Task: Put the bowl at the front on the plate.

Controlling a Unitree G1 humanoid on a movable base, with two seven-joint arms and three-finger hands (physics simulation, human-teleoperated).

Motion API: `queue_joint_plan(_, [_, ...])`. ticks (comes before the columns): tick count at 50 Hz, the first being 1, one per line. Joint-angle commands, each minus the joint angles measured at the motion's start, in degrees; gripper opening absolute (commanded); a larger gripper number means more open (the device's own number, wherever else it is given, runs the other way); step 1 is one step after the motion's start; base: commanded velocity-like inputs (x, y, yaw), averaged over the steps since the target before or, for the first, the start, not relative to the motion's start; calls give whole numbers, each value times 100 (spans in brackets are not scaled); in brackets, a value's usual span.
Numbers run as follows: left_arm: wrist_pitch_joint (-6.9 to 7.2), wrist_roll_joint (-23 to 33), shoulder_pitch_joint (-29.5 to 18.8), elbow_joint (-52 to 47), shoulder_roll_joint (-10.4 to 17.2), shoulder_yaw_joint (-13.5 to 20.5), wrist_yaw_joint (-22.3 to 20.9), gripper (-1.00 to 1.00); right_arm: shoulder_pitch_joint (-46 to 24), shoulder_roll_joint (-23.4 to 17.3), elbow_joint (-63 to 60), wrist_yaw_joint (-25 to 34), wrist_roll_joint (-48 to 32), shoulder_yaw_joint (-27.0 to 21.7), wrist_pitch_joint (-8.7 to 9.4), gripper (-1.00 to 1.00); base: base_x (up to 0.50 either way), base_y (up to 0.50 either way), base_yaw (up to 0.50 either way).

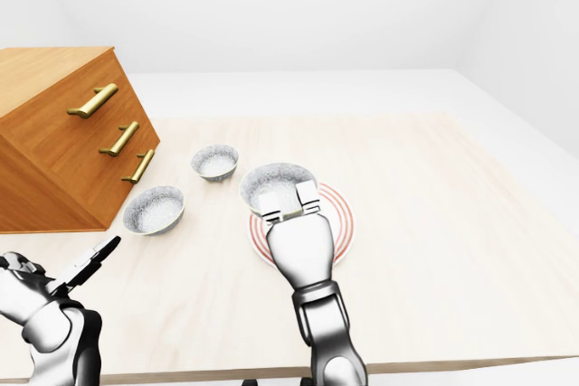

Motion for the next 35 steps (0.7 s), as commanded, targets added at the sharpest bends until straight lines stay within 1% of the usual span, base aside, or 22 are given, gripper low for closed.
queue_joint_plan(1, [75, -2, 34, -100, -2, -1, 0, 100, 193, -154, 114, -626, -247, -77, 0, -100, 0, 0, 0])
queue_joint_plan(3, [13, 12, -10, 3, 2, -2, 0, 100, 203, -169, 143, -652, -274, -85, 0, -100, 0, 0, 0])
queue_joint_plan(5, [-6, 7, -11, 20, 4, -6, 0, 100, 184, -159, 180, -605, -323, -81, 0, -100, 0, 0, 0])
queue_joint_plan(6, [30, -2, 13, -38, 1, -2, 0, 100, 181, -146, 212, -587, -382, -89, 0, -100, 0, 0, 0])
queue_joint_plan(7, [71, -10, 36, -102, -5, 4, 0, 100, 148, -183, 218, -567, -275, -73, 0, -100, 0, 0, 0])
queue_joint_plan(31, [79, 3, 31, -110, -21, 21, 0, 100, 153, -165, 216, -570, -278, -93, 0, -100, 0, 0, 0])
queue_joint_plan(32, [103, 8, 40, -139, -23, 20, 0, 100, 146, -178, 248, -392, -428, -93, 0, -100, 0, 0, 0])
queue_joint_plan(35, [126, 19, 48, -167, -31, 25, 0, 100, 143, -191, 290, -480, -438, -163, 0, -100, 0, 0, 0])
